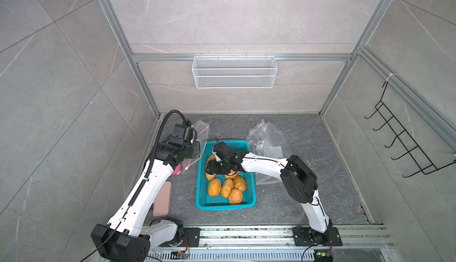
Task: Put the potatoes into a zipper bag and zip it
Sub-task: Pick up the potato from the basket.
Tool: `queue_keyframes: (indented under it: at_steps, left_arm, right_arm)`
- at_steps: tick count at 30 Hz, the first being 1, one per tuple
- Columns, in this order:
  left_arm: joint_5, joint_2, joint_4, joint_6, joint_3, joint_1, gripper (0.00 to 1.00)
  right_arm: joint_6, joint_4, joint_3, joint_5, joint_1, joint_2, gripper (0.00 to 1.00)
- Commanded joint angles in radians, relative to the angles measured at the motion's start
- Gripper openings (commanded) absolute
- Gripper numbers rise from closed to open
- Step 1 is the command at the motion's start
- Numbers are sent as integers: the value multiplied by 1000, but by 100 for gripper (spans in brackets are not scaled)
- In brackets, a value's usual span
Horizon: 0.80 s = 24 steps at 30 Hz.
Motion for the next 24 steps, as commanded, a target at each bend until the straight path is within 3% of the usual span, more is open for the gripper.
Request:
queue_keyframes:
  at_steps: [1,7,13,17,24]
  left_arm:
    - [-14,-3,17,18,1,5,0]
    - [-8,-4,15,18,1,4,0]
    - [10,-5,15,17,2,4,0]
    - [25,-7,17,20,3,5,0]
    - [69,-18,18,26,1,5,0]
  right_arm:
    - [14,-22,30,-4,10,19,55]
    - [-33,78,-29,-43,12,-75,45]
    - [-85,342,-312,61,10,-337,42]
    - [-56,600,-481,35,12,-476,40]
    - [-69,781,-507,-19,27,-561,39]
